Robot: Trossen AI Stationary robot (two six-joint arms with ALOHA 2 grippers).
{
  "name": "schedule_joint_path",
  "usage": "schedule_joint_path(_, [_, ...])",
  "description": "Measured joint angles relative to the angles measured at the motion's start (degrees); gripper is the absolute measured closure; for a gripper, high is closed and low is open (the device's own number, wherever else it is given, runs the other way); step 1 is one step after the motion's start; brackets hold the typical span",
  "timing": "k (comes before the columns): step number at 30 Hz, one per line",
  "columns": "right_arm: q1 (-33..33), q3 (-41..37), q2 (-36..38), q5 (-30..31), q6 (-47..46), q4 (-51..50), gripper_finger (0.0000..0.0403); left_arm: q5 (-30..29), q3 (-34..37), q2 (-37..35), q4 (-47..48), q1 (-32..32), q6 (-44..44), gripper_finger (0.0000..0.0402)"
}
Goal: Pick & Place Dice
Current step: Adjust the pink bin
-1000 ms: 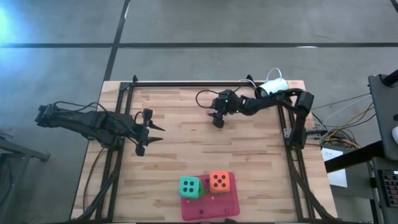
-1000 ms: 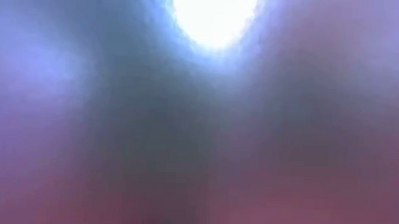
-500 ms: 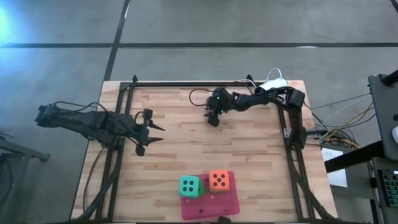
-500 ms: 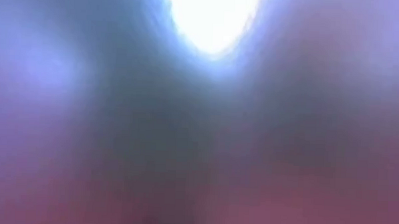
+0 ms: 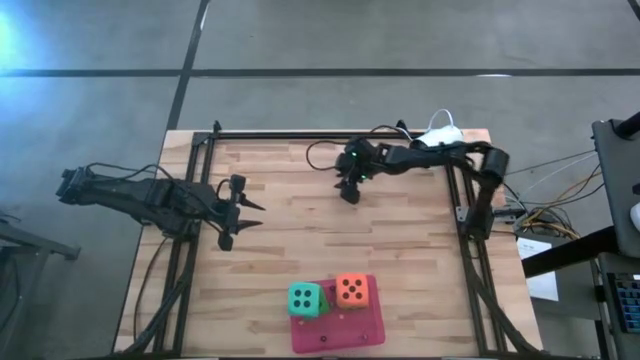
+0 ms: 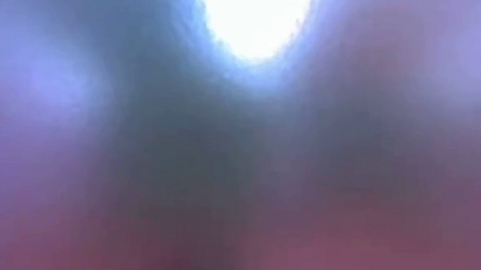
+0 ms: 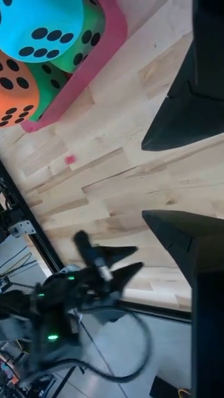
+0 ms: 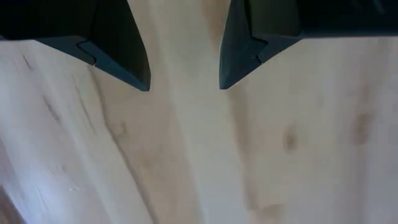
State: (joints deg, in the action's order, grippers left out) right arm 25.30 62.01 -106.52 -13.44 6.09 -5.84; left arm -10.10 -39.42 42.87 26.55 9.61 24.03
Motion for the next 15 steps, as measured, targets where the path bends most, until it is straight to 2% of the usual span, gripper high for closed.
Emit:
schedule_joint_path(3, [-1.58,-4.40,7.24,0.34,-1.15,-2.80,0.0216,0.01,0.00,0.00,-0.02,0.00,0.02,0.0238])
schedule_joint_path(8, [-5.02,-13.79,18.66,5.51,-4.06,-2.40,0.0216,-2.46,0.00,0.00,-1.67,-0.04,-0.04,0.0235])
schedule_joint_path(15, [-9.56,-24.43,30.53,5.93,-7.18,-2.54,0.0216,-2.80,0.00,0.00,-6.07,-0.07,-2.01,0.0225])
